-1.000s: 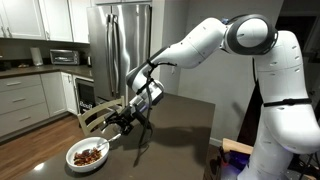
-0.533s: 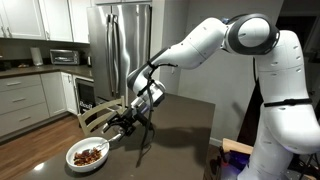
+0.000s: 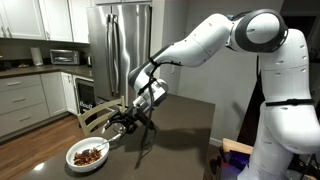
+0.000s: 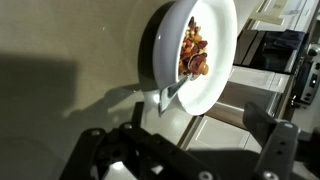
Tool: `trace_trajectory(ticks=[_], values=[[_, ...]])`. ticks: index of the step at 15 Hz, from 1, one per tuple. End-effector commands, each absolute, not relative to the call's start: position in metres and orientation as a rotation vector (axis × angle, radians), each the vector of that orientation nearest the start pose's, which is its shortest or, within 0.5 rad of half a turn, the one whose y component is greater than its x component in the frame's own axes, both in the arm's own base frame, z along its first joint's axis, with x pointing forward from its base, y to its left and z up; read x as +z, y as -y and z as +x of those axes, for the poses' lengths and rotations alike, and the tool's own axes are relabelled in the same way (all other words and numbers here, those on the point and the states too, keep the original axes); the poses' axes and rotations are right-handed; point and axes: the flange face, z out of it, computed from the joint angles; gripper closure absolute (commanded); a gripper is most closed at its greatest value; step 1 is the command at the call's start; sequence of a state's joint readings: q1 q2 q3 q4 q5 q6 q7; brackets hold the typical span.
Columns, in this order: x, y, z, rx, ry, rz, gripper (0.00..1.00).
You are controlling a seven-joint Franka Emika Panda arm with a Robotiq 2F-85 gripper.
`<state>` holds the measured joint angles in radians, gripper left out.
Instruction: Pick up the spoon, scoop some contents from the bowl and put them in the white cup.
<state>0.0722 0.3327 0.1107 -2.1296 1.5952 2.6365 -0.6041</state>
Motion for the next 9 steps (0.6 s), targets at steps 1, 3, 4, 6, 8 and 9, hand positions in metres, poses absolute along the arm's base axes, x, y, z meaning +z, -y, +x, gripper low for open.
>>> trace_trajectory(ticks=[1,3,4,6,8,9], values=[[0.2589,-0.0828,0.5522,-0.376,-0.756,-2.179,0.00],[0.2584,-0.0847,0.5494,-0.373,-0.768,-2.171,0.00],[0.2583,-0.0857,0.5482,-0.372,-0.773,-2.167,0.00],[0.2571,-0.0874,0.5457,-0.371,-0.789,-2.153,0.00],[0.2555,-0.0899,0.5437,-0.372,-0.801,-2.144,0.00],[0.2545,-0.0916,0.5431,-0.378,-0.805,-2.139,0.00]])
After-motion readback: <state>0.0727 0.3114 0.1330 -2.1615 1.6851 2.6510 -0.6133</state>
